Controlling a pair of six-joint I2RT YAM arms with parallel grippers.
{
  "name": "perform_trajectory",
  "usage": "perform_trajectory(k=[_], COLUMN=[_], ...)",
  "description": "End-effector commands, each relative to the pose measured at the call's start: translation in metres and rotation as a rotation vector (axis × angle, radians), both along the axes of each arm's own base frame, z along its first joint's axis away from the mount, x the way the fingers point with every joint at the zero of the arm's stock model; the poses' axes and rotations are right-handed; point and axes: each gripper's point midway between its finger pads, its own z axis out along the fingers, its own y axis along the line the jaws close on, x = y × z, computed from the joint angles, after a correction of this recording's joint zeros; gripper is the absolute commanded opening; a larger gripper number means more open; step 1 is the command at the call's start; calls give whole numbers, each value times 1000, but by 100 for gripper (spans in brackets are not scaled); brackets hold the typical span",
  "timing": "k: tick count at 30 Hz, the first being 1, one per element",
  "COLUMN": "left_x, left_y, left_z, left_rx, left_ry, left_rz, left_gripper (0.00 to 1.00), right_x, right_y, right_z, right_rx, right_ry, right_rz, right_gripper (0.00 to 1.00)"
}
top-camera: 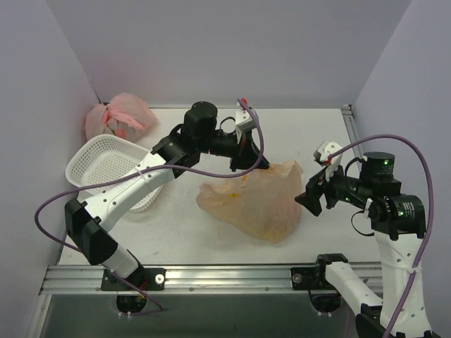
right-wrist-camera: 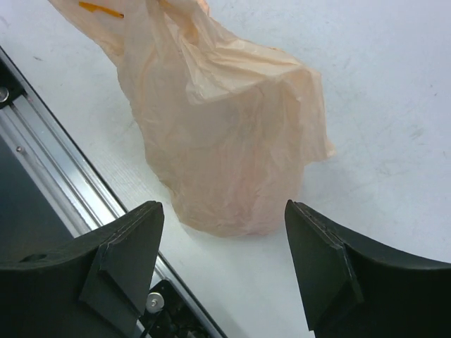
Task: Place the fake fruits into the plastic bag and tie a complex knot
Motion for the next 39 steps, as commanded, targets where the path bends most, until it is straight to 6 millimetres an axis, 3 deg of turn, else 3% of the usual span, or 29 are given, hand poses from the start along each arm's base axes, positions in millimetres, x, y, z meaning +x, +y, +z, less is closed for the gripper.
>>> perform_trajectory(k=[1,7,14,19,21,23,26,27,30,34,39], left_x=[-18,-26,-34,-36,-38,-37,-36,-35,-32,-30,-19], left_y=[2,1,-1,0,0,-1,-3,-4,-8,-13,-21], left_z=[55,59,57,72,77,80,83,84,84,86,83], left_rx=[-183,-217,-213,-257,-271,-276,-293,-304,-313,-337,-358], left_ry=[21,85,133,157,175,190,191,184,182,163,154], left_rz=[-80,-116,-144,-147,-148,-140,-134,-135,-133,-114,-32], left_gripper=[0,0,0,0,0,0,0,0,0,0,0], right_x=[22,51,56,39,37,35,30,26,21,38,61], right_y=[-4,-1,17,44,49,53,57,60,65,69,80], right_z=[4,27,42,39,33,31,32,32,22,10,16], right_rx=[-19,4,25,60,65,75,106,122,136,181,355], right_ry=[-89,-267,-352,-332,-310,-295,-271,-255,-215,-174,-97], right_rz=[-12,-27,52,178,195,212,227,244,259,163,22], right_gripper=[70,72,75,63,54,53,67,77,87,88,87])
